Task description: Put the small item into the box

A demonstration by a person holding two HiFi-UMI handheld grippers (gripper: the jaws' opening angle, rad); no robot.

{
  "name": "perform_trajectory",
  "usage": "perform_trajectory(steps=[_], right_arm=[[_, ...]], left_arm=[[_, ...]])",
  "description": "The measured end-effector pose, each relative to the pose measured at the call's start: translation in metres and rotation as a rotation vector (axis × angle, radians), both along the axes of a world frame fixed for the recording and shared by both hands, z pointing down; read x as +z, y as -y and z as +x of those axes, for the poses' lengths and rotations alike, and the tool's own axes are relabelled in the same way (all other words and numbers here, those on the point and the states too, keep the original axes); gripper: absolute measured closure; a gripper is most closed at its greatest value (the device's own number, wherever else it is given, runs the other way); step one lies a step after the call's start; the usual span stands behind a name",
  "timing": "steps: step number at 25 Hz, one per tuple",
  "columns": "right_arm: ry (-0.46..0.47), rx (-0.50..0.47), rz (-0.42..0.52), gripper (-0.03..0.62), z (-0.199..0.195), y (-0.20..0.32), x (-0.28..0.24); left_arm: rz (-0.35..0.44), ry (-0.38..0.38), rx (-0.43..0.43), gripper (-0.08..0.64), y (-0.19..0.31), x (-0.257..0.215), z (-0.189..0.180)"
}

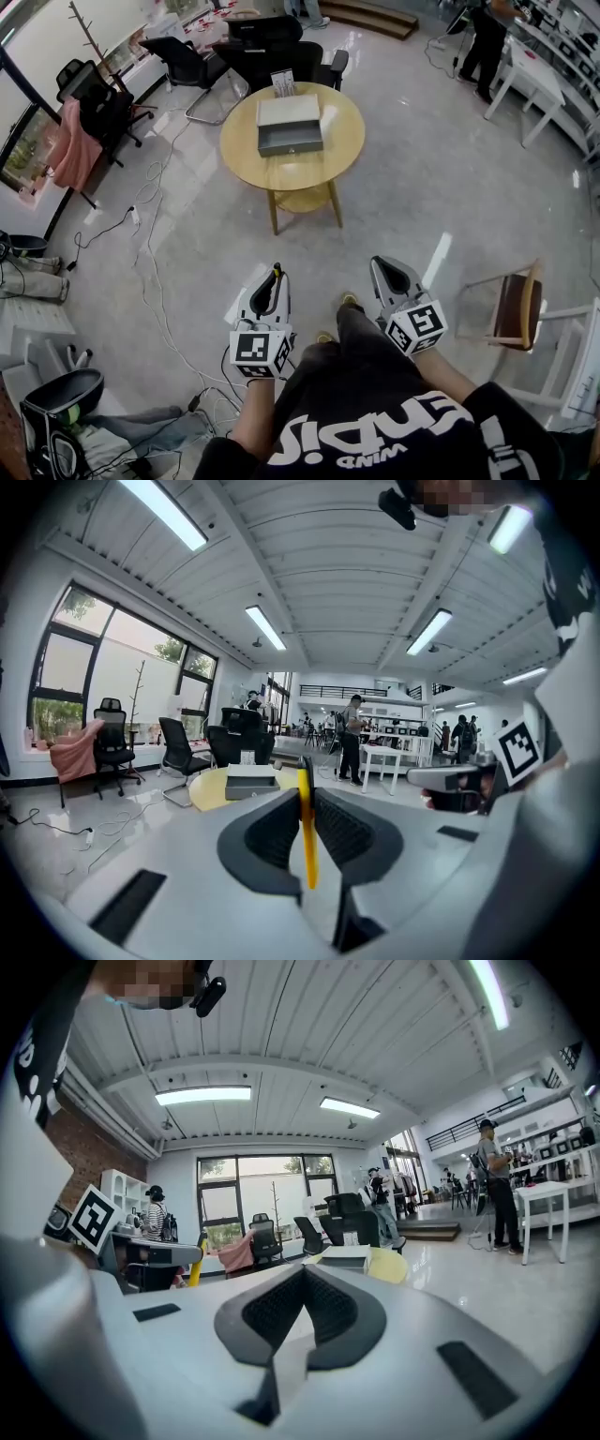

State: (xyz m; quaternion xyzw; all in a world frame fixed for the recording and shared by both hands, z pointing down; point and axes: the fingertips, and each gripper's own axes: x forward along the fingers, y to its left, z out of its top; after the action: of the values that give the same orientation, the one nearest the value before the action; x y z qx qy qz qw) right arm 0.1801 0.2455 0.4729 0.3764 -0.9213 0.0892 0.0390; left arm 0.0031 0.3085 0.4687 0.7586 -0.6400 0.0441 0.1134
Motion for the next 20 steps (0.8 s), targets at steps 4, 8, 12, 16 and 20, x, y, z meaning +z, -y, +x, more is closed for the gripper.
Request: perform_trajectory(steps=[4, 8, 12, 16, 20], right_arm=[[-0.003, 0.010, -0.013, 0.592, -0.005, 0.001, 0.005], [-0.005, 0.008, -0.012, 0.592, -0.014, 0.011, 0.008], [-0.001, 0.009, -0.010, 0.591, -0.022, 0.030, 0.010], [0.003, 0.010, -0.014, 0.592, -0.034, 0.057, 0.014], [0.007, 0.007, -0.015, 0.592, -0.047, 0.086, 0.018]], left_arm=[[0.011, 0.000, 0.011, 0.503, 0.008, -0.003, -0.005], [0.023, -0.003, 0.013, 0.502, 0.021, -0.005, -0.013], [0.034, -0.003, 0.013, 0.502, 0.039, -0.007, -0.022], [0.033, -0.005, 0.017, 0.502, 0.065, -0.005, -0.034], [0.037, -0.003, 0.018, 0.502, 0.094, -0.004, -0.048]])
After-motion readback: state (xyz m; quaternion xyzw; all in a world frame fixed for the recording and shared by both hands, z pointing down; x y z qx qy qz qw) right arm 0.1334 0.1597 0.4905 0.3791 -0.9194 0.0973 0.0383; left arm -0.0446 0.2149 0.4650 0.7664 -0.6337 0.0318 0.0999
